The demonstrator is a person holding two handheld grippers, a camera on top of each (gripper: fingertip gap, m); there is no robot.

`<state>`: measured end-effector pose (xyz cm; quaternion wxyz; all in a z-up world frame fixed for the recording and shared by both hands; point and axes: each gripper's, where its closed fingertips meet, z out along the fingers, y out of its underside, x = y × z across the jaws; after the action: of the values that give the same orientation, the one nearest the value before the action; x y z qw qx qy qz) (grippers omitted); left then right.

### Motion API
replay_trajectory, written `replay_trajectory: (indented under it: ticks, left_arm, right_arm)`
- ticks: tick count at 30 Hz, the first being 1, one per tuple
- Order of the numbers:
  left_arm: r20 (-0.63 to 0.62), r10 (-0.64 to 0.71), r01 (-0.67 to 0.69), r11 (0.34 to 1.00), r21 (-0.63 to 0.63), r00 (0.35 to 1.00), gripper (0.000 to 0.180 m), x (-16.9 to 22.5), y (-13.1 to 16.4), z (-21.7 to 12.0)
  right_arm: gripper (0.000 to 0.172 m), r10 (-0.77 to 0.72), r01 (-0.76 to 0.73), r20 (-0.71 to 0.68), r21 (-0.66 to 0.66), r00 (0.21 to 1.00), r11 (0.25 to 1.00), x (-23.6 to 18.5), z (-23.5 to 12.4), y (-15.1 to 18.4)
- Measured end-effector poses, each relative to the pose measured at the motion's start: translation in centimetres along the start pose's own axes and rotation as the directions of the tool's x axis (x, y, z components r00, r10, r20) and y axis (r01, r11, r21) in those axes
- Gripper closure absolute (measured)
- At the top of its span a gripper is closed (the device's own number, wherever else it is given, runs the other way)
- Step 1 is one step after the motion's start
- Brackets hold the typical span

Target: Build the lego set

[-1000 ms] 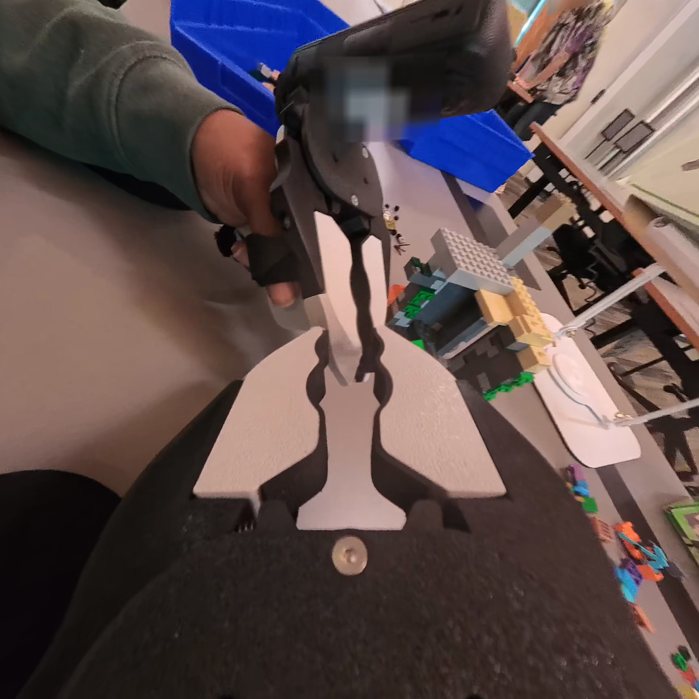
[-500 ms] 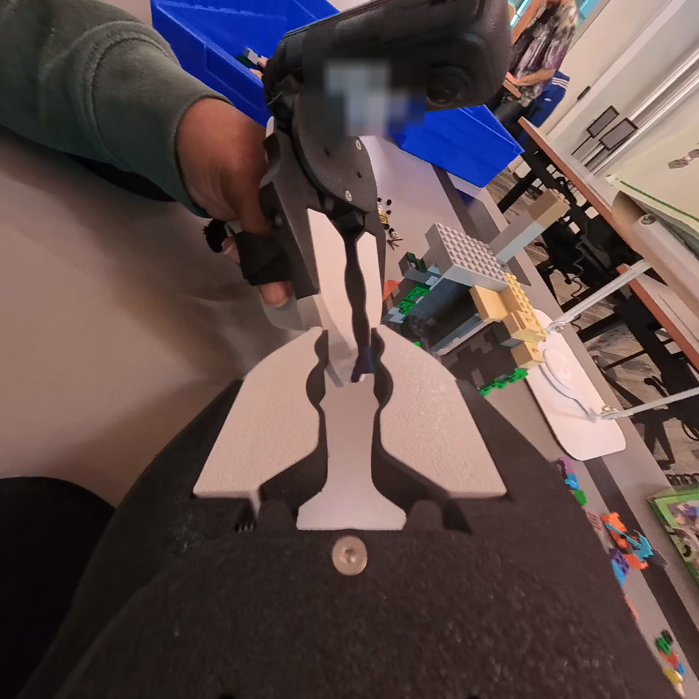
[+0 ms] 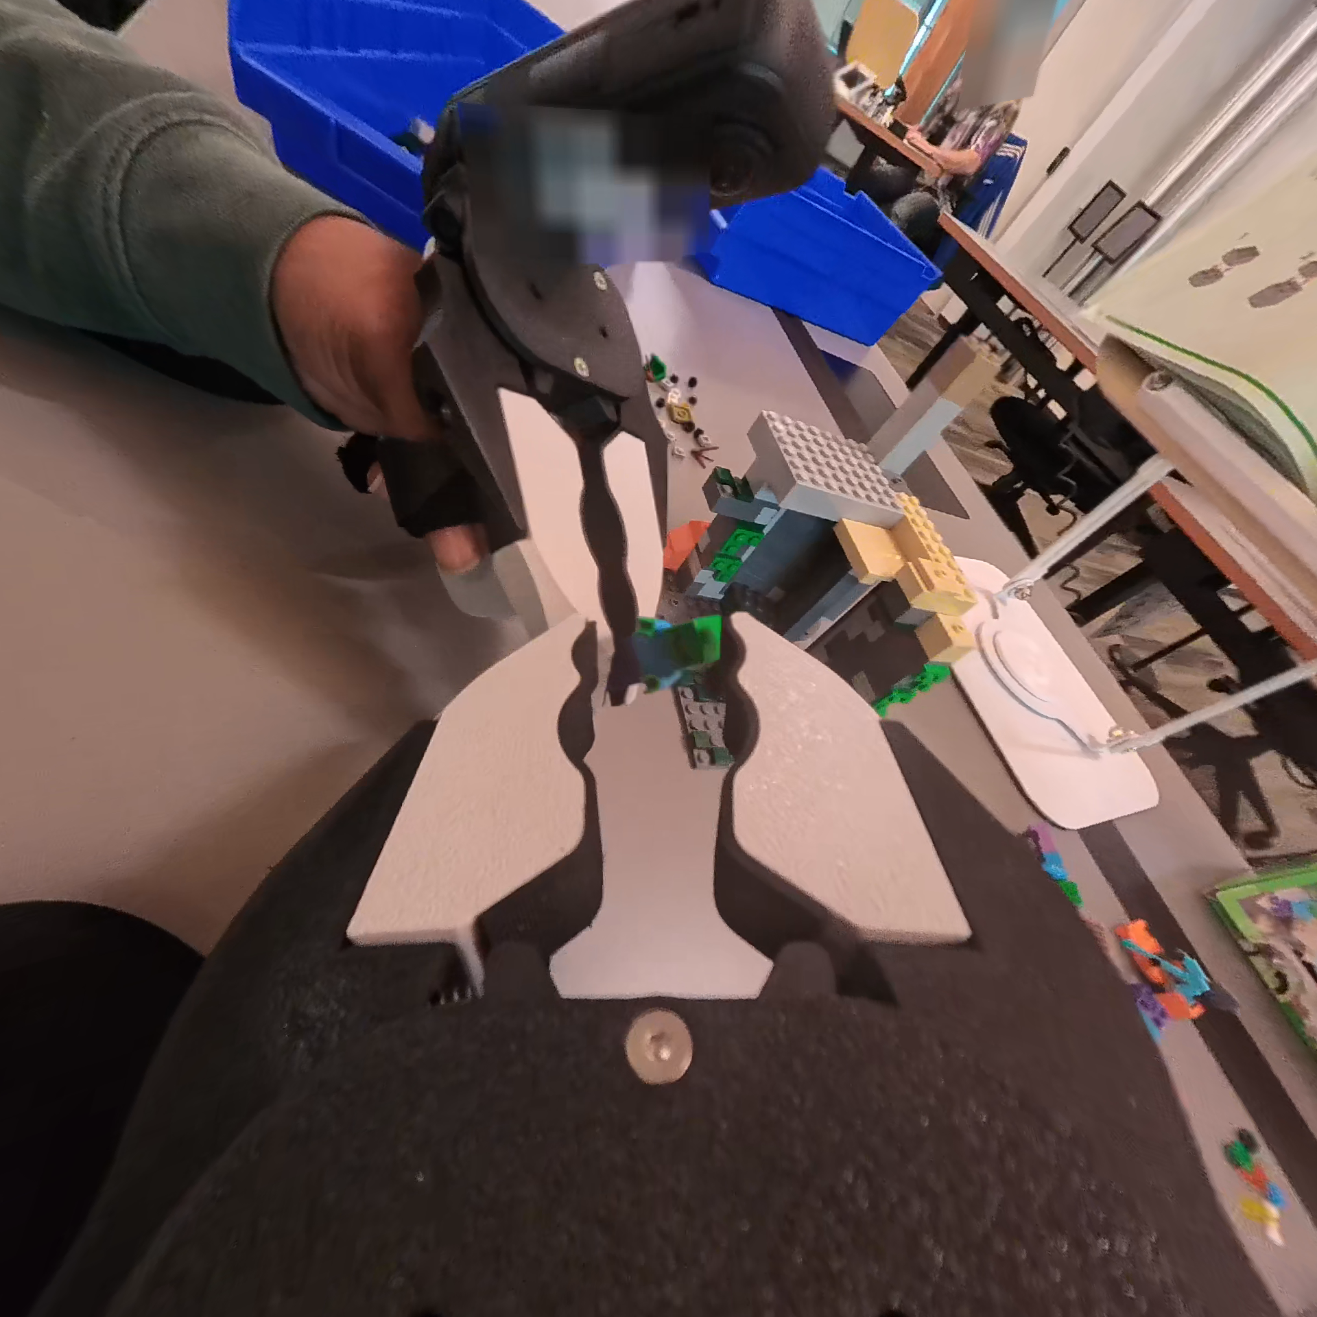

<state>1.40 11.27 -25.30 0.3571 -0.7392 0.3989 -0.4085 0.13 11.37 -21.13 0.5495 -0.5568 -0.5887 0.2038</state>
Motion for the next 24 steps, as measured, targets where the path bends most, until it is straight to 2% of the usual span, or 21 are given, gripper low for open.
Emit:
replay_trajectory:
  ticks: [4, 7, 10, 12, 14, 17, 24]
  left_arm:
    - [-0.054, 0.061, -0.06, 0.998, 0.015, 0.997, 0.173, 1.1, -0.2, -0.2]
    - [-0.087, 0.134, -0.132, 0.991, 0.026, 0.987, 0.173, 2.2, -0.3, 0.0]
    - [-0.094, 0.188, -0.187, 0.982, 0.022, 0.978, 0.173, 2.9, -0.2, 0.2]
    - [-0.094, 0.204, -0.202, 0.979, 0.026, 0.974, 0.173, 3.1, -0.2, 0.2]
    - [-0.102, 0.205, -0.204, 0.979, 0.025, 0.973, 0.173, 3.1, -0.1, 0.2]
    - [-0.115, 0.213, -0.212, 0.977, 0.019, 0.97, 0.173, 3.4, 0.1, 0.2]
    - [-0.146, 0.24, -0.242, 0.97, 0.006, 0.96, 0.173, 4.0, 0.5, 0.3]
  right_arm:
    - [0.13, 0.19, -0.192, 0.06, 0.03, 0.98, 0.981, 1.2, -0.8, 0.5]
    - [0.129, 0.345, -0.367, 0.214, 0.069, 0.914, 0.928, 0.4, -1.2, 0.3]
    - [0.132, 0.417, -0.47, 0.351, 0.079, 0.838, 0.879, -0.6, -1.6, -0.1]
    - [0.137, 0.434, -0.504, 0.401, 0.086, 0.807, 0.859, -1.1, -1.7, -0.4]
    - [0.153, 0.425, -0.512, 0.45, 0.087, 0.785, 0.855, -1.8, -2.0, -0.7]
    - [0.158, 0.423, -0.511, 0.453, 0.086, 0.785, 0.855, -1.9, -2.0, -0.7]
    - [0.147, 0.433, -0.53, 0.486, 0.075, 0.759, 0.844, -2.3, -1.9, -0.7]
